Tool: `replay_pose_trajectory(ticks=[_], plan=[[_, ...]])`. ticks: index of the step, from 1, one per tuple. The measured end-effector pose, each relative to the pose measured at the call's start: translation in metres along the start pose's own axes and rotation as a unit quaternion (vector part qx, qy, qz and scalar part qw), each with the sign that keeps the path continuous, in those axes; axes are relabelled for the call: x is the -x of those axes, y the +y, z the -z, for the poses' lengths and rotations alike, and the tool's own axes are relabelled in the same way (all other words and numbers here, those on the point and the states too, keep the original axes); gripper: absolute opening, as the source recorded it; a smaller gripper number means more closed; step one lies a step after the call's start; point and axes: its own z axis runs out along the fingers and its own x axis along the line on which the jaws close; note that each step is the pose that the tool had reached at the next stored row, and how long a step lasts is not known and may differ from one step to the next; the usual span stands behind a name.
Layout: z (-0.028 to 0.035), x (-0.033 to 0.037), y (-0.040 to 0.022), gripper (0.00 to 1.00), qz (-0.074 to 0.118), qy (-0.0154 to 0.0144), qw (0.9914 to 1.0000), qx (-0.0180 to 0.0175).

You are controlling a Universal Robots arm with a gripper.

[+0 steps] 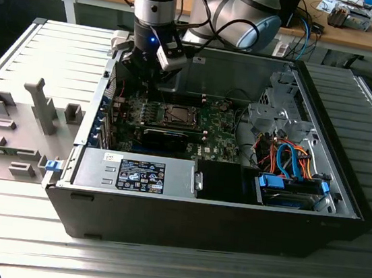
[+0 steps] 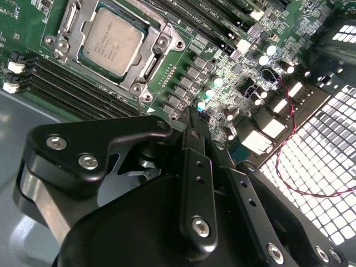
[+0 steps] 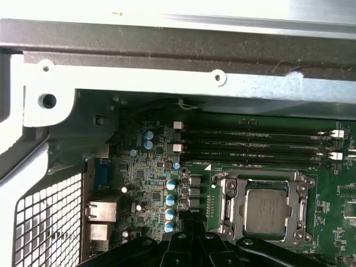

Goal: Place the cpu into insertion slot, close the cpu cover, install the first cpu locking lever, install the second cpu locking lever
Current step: 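Install the first cpu locking lever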

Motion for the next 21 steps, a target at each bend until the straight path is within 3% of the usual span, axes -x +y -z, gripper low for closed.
replay_pose_trajectory(ticks=[17,21], plan=[[0.0001,-0.0087,0.0025,0.11,0.000,0.0001,1.00000,0.0000],[0.0001,-0.0085,0.0081,0.11,0.000,-0.0002,0.99999,0.0036]])
